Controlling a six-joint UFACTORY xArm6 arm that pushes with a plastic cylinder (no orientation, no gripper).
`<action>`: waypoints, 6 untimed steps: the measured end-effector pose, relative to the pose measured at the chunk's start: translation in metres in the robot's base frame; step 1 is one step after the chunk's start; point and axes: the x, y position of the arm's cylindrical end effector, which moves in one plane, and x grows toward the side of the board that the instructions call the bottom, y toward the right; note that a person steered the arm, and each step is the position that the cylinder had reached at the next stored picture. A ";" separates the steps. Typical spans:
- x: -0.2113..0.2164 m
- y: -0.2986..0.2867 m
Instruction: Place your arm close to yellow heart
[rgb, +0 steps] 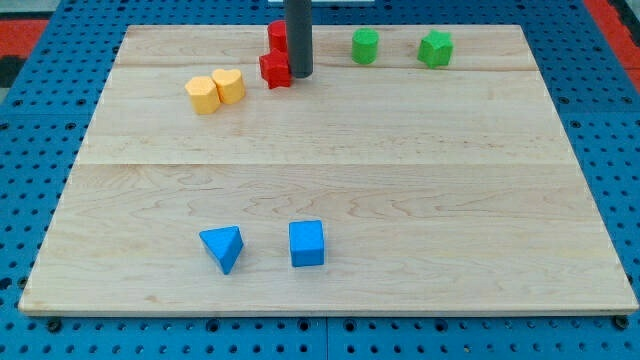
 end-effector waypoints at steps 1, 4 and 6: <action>0.059 0.002; 0.069 -0.046; 0.069 -0.058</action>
